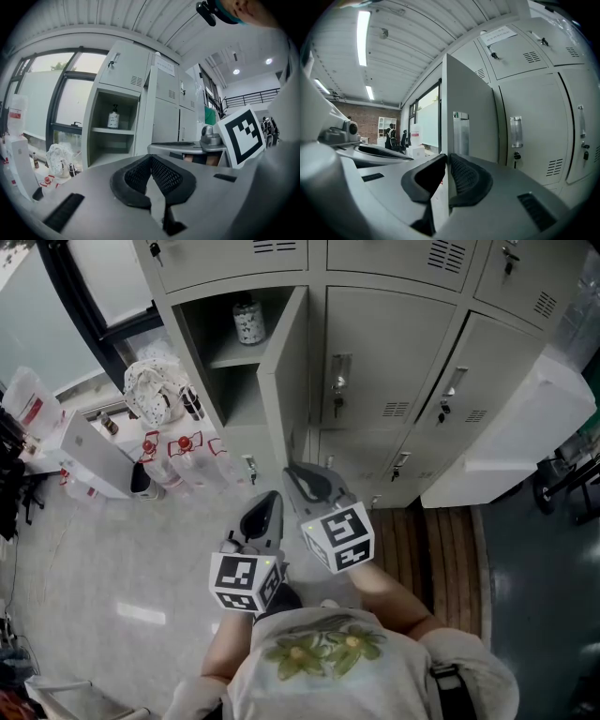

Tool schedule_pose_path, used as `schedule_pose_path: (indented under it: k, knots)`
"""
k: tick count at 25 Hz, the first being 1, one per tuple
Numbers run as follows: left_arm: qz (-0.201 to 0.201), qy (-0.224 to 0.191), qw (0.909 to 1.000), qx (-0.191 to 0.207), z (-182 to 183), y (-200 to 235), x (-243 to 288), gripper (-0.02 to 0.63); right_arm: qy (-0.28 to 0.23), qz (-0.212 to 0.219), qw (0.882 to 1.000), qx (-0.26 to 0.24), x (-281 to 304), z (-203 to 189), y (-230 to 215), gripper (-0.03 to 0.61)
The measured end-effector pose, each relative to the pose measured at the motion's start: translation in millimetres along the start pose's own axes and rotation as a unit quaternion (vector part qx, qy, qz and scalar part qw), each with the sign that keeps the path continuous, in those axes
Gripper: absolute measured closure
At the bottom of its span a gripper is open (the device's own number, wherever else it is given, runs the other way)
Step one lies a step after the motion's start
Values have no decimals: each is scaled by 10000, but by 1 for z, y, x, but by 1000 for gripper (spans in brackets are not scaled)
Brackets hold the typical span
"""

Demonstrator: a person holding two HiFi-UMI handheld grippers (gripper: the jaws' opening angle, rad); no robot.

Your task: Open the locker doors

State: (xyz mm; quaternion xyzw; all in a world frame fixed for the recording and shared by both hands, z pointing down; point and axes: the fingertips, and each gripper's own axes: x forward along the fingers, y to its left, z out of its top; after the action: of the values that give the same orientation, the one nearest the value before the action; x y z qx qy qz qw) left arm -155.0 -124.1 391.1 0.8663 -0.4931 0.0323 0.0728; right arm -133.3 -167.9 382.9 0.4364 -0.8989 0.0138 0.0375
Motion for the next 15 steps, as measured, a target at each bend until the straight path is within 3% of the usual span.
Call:
schedule_pose_path:
  k: [11, 15]
  knots:
    - [-10, -9, 10000, 10, 0, -7, -1, 586, -43, 65, 9998, 184, -12, -1, -7, 541]
    - [-69, -30, 10000, 25, 0, -12, -2, 586, -90, 267, 9992, 267, -19, -2, 1, 549]
